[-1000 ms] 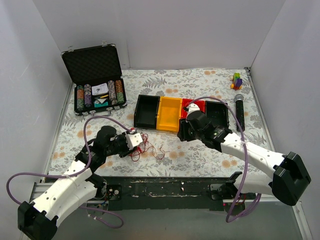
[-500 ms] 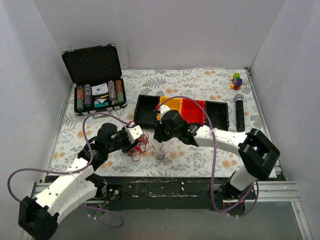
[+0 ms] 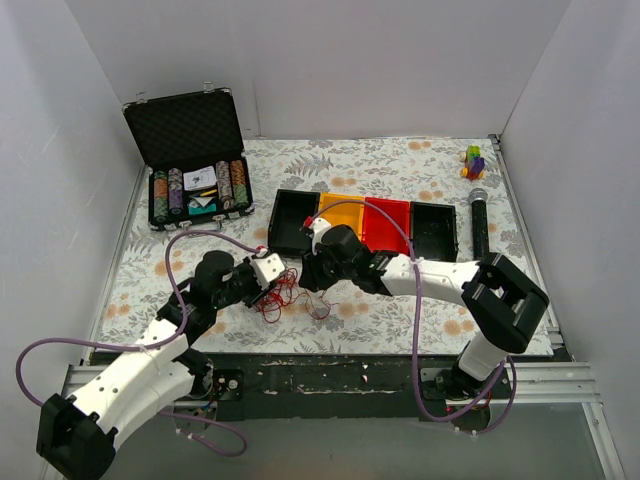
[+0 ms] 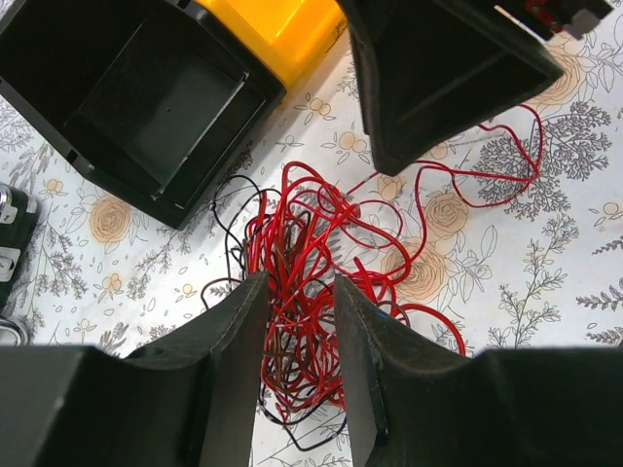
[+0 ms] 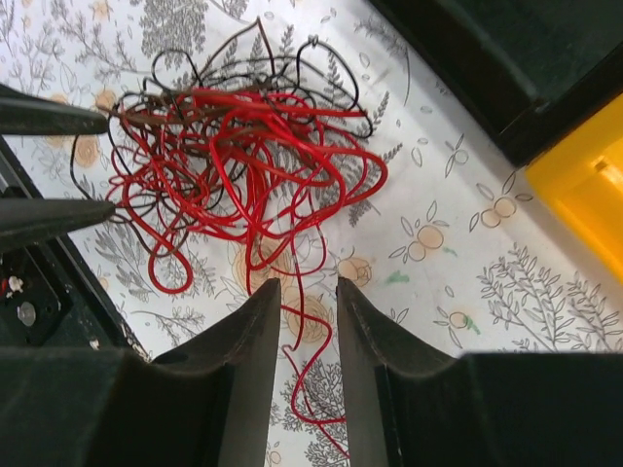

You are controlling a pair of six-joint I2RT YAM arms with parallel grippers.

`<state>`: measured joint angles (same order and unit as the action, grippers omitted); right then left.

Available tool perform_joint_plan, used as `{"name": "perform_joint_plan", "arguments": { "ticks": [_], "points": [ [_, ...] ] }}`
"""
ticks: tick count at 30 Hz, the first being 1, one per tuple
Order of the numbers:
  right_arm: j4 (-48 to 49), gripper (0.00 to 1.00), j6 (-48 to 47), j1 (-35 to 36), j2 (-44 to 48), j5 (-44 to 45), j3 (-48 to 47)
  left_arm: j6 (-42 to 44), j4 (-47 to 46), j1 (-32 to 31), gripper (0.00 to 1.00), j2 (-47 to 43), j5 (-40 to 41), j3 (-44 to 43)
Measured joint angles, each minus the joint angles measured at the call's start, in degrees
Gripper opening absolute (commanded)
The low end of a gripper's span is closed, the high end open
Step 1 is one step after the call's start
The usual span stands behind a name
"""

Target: Untangle the cables

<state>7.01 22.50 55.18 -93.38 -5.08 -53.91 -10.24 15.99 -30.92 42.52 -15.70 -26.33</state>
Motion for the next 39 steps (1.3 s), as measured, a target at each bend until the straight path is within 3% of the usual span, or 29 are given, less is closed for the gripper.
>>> {"name": "perform_joint_plan", "arguments": {
  "ticks": [15,25,29,32,34,39],
  "points": [
    [0.85,0.41,1.05,1.75,0.02,0.0,2.34,0.13,0.35,0.0,0.33,-0.24,-0.13,0.52],
    [0.83,0.2,-0.04,1.86,-1.97,2.16,2.14,0.39,0.74,0.0,0.35,-0.96,-0.66,0.52],
    [0.76,0.01,-0.17,1.86,-3.37,2.34,2.16,0.39,0.76,0.0,0.41,-0.96,-1.4,0.46],
    [0.81,0.01,-0.11,1.86,-3.28,2.73,2.16,0.42,0.76,0.0,0.47,-0.9,-2.14,0.46],
    [0.35,0.01,-0.09,1.92,-2.4,3.28,2.16,0.63,0.68,0.0,0.59,-0.52,-2.95,0.46],
    [-0.94,0.01,0.17,2.4,5.9,4.98,2.56,0.07,-4.72,0.0,0.63,3.32,-3.89,0.48]
  ]
}}
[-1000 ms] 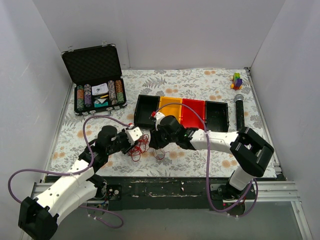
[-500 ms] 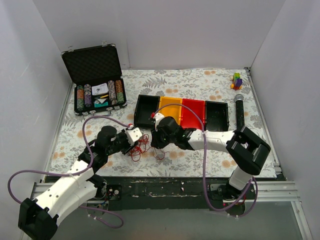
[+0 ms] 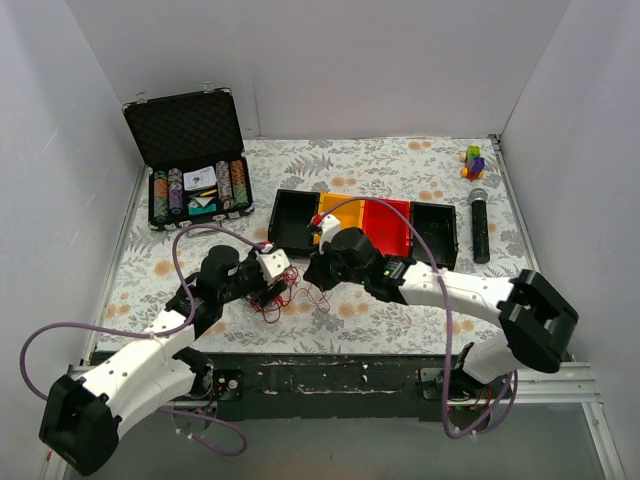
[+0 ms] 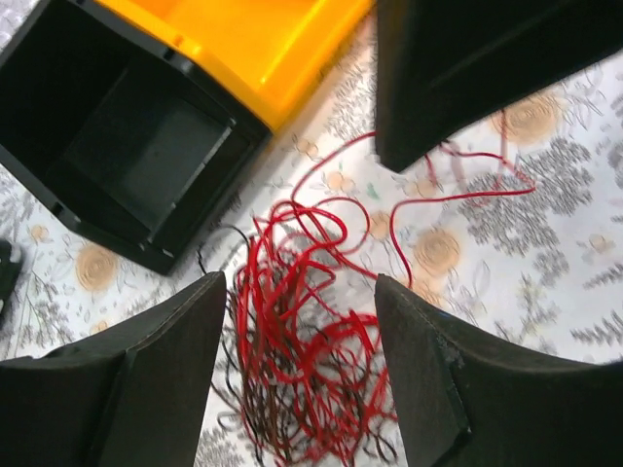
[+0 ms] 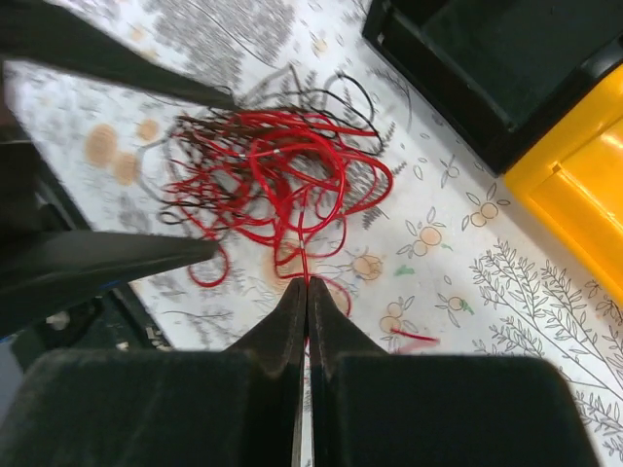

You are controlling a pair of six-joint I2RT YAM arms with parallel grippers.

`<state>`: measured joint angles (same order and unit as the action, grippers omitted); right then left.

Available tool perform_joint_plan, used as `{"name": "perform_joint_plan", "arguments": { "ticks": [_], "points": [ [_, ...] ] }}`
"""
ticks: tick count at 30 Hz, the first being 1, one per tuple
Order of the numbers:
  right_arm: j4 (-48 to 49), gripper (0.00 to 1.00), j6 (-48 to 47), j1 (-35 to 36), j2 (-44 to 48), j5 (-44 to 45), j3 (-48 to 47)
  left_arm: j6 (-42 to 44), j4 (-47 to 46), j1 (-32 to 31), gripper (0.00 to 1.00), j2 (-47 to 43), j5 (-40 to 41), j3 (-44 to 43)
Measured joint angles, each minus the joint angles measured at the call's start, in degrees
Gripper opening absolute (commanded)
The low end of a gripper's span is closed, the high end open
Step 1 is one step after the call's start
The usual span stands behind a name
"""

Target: Untangle the cables

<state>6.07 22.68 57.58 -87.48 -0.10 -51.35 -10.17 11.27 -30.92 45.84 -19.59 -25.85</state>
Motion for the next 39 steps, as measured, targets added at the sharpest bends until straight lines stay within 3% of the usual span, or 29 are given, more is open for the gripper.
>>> {"name": "perform_joint_plan", "arguments": {
  "ticks": [3,8,17,18,27,39],
  "points": [
    [0.13,0.01,0.9,0.81,6.14,0.33,1.64,-1.11,-6.25,0.0,0.61,4.7,0.26,-0.02],
    [-0.74,0.01,3.1,2.99,9.97,1.46,6.49,-2.23,-15.08,0.07,0.5,15.74,1.05,-0.57],
    [-9.66,0.01,4.83,3.82,19.17,8.83,9.99,1.11,-19.02,0.07,0.02,16.74,-1.29,3.37],
    [-10.51,0.01,4.83,3.63,20.76,10.03,9.99,1.66,-18.93,0.07,0.0,16.74,-1.31,4.04],
    [-19.85,0.01,6.86,-0.74,30.71,20.48,9.97,4.7,-18.38,0.04,0.0,15.74,-0.2,4.92],
    [-33.07,0.01,9.44,-14.29,39.74,32.39,7.85,9.38,-13.94,0.04,0.0,7.41,5.88,9.94]
  ]
}}
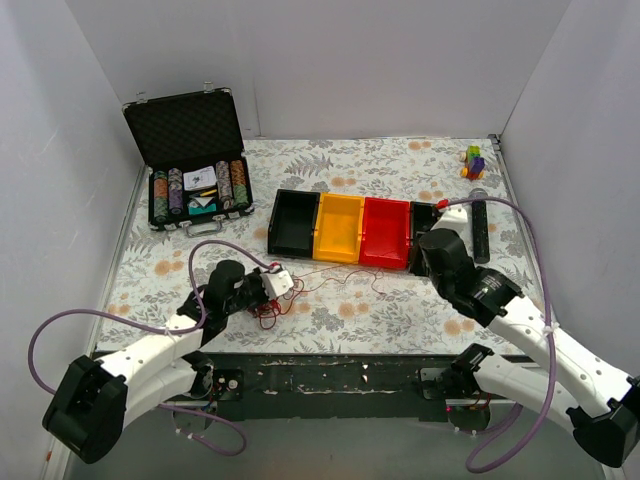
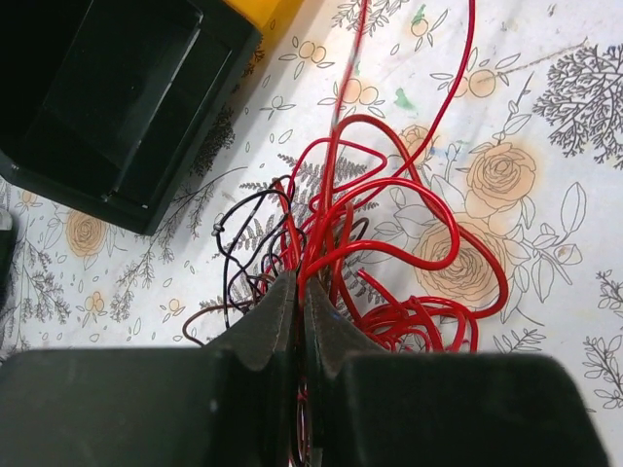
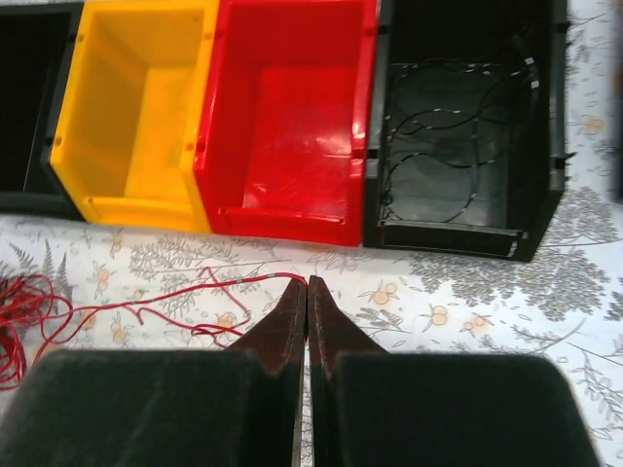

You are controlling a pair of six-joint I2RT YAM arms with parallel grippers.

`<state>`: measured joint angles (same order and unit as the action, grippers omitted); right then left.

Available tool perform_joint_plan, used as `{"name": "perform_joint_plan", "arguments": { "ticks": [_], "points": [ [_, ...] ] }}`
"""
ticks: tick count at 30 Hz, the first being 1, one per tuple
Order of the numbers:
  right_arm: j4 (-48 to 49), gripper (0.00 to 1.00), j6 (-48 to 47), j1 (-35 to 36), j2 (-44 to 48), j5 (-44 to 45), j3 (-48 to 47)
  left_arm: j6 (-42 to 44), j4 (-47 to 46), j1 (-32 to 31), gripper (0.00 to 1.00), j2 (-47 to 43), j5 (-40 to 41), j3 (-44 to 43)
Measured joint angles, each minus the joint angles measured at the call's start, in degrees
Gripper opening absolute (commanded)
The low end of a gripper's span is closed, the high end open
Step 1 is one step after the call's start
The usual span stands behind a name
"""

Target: Untangle the cables

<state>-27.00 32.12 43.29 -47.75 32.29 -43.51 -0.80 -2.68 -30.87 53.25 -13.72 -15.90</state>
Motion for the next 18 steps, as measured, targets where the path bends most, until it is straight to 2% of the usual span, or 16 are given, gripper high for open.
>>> {"name": "perform_joint_plan", "arguments": {
  "ticks": [11,18],
  "points": [
    [-9.05,0.01,-0.24,-10.62,0.55,3.74,-7.96,2.51,-0.61,-0.26,0.0,-2.21,1.95,2.16],
    [-10.75,0.01,-2.05,-19.52,1.68,5.14,-10.45,3.39,-0.74,-0.37,0.0,-2.27,4.0,2.62]
  ]
}}
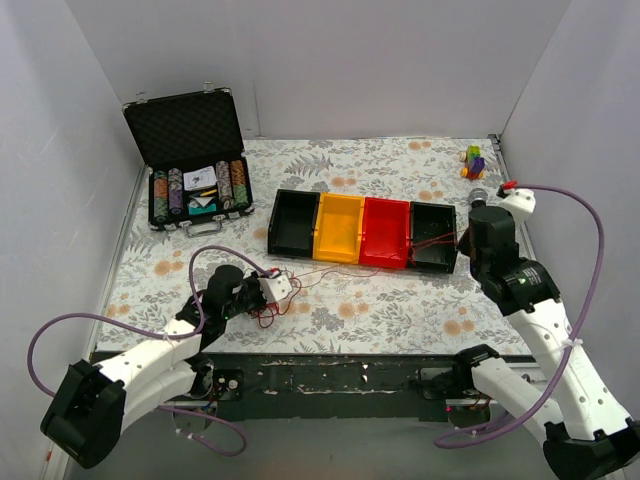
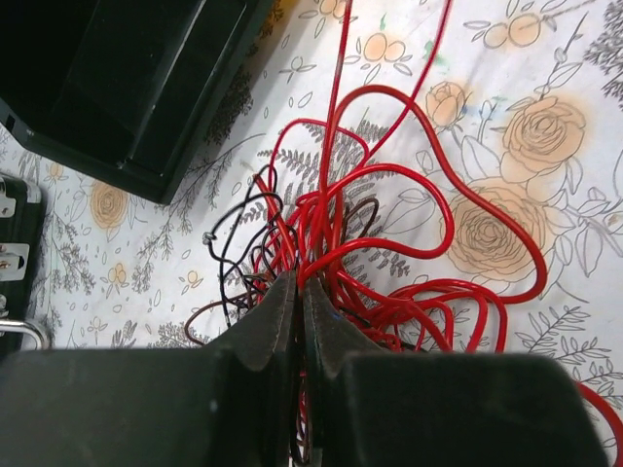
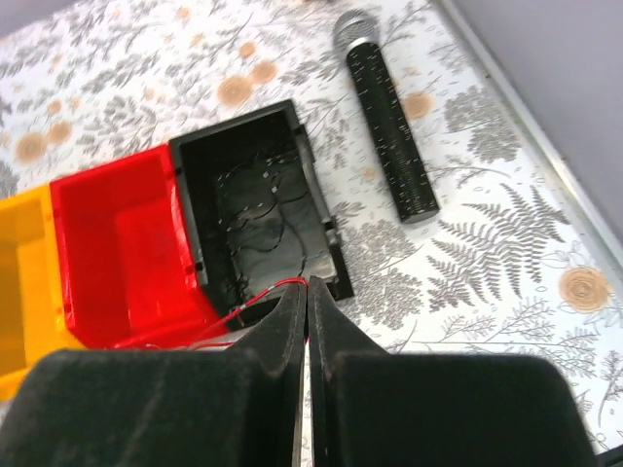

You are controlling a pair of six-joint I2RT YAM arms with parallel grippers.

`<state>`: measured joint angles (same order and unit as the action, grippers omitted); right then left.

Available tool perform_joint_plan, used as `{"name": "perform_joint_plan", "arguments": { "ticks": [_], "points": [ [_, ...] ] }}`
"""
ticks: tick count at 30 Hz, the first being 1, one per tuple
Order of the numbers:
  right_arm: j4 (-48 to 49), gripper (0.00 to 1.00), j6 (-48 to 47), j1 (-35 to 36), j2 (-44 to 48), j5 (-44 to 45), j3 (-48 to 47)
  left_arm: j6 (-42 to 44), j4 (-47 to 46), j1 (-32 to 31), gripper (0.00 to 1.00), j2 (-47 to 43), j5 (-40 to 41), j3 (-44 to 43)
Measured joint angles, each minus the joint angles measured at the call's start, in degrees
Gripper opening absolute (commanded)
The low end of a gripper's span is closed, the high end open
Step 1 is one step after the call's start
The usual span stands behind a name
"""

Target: Untangle the cables

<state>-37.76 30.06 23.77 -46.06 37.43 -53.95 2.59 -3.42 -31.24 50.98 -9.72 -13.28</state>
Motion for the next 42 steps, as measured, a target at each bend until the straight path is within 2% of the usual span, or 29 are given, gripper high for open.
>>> {"name": "perform_joint_plan", "arguments": {
  "ticks": [11,21,26,33,42],
  "points": [
    [0.55,0.01,-6.4,-14.71,-0.55,-1.44,-7.78,1.64,-0.31,0.37,0.0,-1.42,3.23,2.36],
    [3.19,0.01,-8.66,-20.85,-5.84,-0.98,-19.02,2.51,0.26,0.85,0.0,-2.08,5.75,3.48],
    [5.64,0.01,-7.69,-22.01,-10.12,-6.45,-26.21,2.29,1.9,1.14,0.0,-3.1,5.14,3.26],
    [9.35,0.01,-6.62,-21.99,-12.59,-19.63,-27.58,0.09,8.98,1.18,0.03,-4.24,-0.2,-1.42],
    [11.06,0.01,-8.48,-20.0,-17.92,-25.51,-43.41,0.17,14.62,1.18,0.03,-4.76,-6.49,-3.76]
  ]
}}
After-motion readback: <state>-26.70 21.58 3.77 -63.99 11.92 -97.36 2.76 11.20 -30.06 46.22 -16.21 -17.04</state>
